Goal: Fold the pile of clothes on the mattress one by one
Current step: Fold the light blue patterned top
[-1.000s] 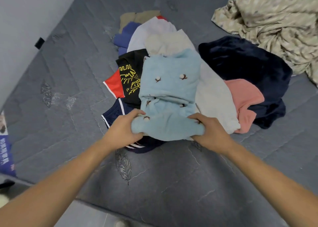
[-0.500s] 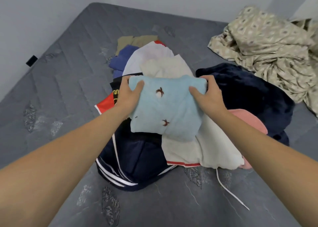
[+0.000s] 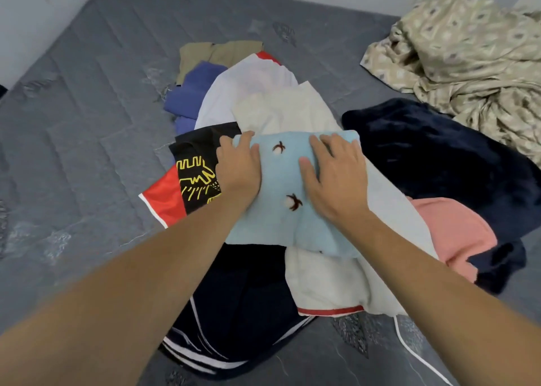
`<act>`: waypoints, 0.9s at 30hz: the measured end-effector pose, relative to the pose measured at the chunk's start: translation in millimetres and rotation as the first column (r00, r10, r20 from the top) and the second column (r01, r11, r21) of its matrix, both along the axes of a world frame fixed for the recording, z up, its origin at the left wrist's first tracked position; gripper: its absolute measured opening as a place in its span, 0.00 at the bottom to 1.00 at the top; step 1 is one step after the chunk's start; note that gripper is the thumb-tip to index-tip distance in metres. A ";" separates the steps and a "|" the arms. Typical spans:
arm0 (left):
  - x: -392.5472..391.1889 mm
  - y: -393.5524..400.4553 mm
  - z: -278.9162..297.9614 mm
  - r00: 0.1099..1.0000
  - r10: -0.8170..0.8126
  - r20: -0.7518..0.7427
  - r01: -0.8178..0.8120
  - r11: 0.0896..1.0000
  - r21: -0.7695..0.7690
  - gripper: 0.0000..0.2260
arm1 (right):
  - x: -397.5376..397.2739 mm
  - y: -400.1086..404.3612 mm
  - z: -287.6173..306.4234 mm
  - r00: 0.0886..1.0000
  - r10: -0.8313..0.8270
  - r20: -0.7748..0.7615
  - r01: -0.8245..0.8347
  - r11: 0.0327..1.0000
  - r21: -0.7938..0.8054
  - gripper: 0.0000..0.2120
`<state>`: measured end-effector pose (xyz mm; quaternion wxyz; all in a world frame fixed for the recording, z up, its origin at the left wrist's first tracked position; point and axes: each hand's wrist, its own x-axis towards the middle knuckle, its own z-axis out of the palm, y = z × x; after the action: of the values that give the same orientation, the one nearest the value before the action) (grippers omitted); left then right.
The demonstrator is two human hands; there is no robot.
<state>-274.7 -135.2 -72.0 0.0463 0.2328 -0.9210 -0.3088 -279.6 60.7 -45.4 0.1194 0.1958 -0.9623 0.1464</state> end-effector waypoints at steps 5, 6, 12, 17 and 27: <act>20.6 3.8 -18.1 0.998 -0.024 0.060 0.012 0.979 0.203 0.31 | 3.3 -0.4 -37.6 0.983 -0.071 0.170 0.047 0.989 0.142 0.33; 24.1 5.1 -21.0 0.997 -0.019 0.078 0.001 0.976 0.217 0.34 | 2.4 -2.0 -43.8 0.983 -0.073 0.170 0.046 0.987 0.155 0.33; 4.4 6.3 -48.5 0.978 0.018 0.207 -0.037 0.995 0.088 0.38 | -9.0 -11.9 -77.3 0.963 -0.102 0.249 0.062 0.985 0.163 0.33; 6.1 -7.5 -21.7 0.945 0.106 0.310 -0.218 0.911 0.351 0.56 | 3.6 10.9 -38.1 0.914 -0.196 0.356 0.342 0.844 -0.413 0.41; 22.9 -14.3 12.2 0.990 0.046 0.130 -0.131 0.600 0.789 0.27 | -1.5 34.0 -10.2 0.437 0.006 0.900 0.804 0.446 -0.393 0.47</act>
<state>-251.8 -149.5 -59.8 -0.0909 0.2891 -0.6758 -0.6719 -281.1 94.7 -55.6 -0.2214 -0.2456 -0.7354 0.5915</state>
